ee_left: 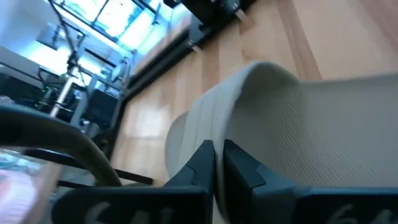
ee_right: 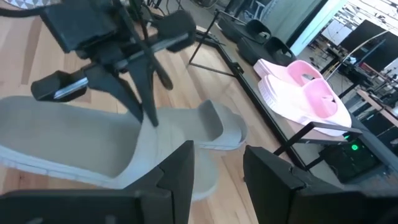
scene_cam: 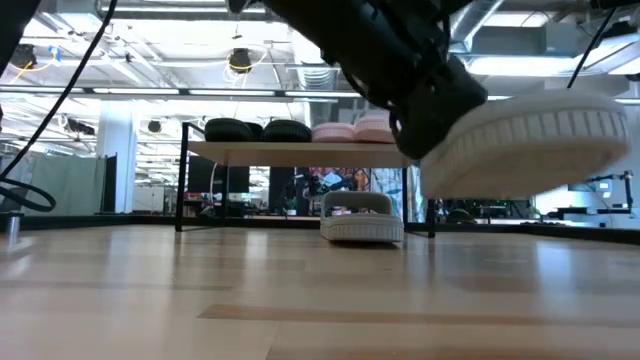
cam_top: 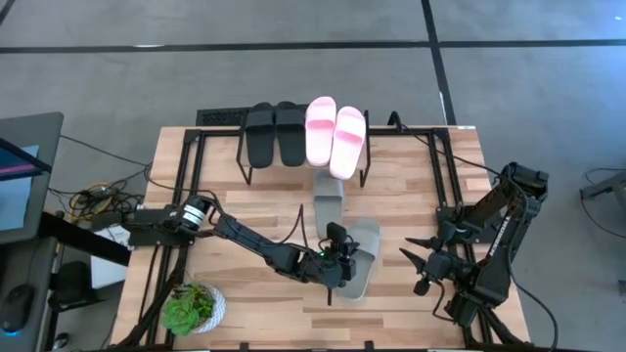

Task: Pick and place slides into the shelf
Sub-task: Put the gray slide under the shelf

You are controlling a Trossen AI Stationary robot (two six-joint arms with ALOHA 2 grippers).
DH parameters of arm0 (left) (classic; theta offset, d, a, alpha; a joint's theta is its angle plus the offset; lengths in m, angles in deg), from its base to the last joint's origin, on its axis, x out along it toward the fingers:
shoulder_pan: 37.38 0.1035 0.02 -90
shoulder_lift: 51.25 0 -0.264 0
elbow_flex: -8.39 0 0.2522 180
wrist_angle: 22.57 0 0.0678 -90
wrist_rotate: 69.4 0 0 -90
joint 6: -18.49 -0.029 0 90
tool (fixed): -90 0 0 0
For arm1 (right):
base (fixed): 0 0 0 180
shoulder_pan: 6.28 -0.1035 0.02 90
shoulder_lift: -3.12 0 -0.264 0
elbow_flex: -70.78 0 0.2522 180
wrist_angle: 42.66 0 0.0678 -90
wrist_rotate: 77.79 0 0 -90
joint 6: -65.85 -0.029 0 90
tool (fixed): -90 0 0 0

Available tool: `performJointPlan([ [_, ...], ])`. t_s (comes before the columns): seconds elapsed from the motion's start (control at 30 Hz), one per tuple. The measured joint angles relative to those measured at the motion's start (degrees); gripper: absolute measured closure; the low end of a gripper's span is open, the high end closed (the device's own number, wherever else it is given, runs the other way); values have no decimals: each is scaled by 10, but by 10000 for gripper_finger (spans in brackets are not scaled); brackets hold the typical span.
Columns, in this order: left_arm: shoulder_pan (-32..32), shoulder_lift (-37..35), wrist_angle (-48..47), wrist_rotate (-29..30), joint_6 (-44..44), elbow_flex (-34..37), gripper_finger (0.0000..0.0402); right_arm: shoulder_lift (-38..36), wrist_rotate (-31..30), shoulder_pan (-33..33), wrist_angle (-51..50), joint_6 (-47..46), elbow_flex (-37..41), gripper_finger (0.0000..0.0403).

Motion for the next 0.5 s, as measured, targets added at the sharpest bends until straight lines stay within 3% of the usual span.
performJointPlan([
  [0.2,-7,-19,-42,56,-14,0,400,0,0,0,5,0,0,276],
  [0.5,-7,-47,-196,123,83,0,401,0,-5,0,8,0,0,276],
])
